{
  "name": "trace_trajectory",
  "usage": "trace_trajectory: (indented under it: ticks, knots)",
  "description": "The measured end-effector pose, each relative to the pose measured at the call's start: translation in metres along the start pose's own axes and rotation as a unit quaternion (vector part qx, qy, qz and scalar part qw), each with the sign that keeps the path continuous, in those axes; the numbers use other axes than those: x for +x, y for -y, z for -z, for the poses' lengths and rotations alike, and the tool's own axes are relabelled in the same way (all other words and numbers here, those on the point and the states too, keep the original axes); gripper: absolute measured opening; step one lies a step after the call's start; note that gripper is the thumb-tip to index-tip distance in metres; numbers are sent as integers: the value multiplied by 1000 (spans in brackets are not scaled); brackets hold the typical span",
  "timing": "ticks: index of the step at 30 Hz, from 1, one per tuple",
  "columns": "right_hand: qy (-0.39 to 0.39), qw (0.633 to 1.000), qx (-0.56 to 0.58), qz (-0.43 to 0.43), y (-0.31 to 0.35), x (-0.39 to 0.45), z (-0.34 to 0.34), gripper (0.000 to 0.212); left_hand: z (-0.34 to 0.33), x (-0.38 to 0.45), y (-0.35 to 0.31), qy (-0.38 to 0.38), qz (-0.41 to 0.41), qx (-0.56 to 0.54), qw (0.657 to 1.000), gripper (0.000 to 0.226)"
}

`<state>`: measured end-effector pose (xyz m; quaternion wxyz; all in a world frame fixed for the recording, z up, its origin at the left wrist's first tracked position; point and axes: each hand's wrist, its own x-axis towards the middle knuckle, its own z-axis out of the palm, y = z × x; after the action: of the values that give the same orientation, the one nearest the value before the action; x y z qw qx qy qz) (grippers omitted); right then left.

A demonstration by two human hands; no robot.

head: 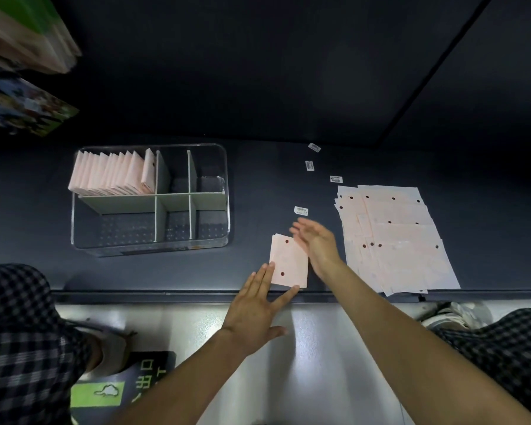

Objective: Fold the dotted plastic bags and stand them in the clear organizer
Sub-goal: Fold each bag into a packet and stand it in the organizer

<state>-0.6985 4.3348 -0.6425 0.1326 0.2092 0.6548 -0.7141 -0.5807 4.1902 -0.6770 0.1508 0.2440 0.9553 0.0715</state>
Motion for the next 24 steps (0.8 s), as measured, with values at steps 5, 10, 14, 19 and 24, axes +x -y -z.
trace_trajectory:
  ticks: [5, 10, 14, 19, 24]
  knots:
    - [101, 837, -474, 254, -17, -25, 35, 11, 3, 2, 4, -23, -5, -20, 1000, 73]
    - [102, 693, -603, 381, -43, -60, 56, 18, 11, 4, 6, -105, 41, -87, 990, 54]
    - [69, 636, -647, 414, -40, -66, 42, 29, 21, 12, 18, -216, 27, -115, 969, 29]
    - [108, 565, -700, 423, -35, -68, 43, 31, 24, 17, 24, -180, -8, -81, 980, 24]
    - [102, 573, -706, 404, -24, -70, 35, 28, 25, 11, 19, -158, -4, -77, 984, 23]
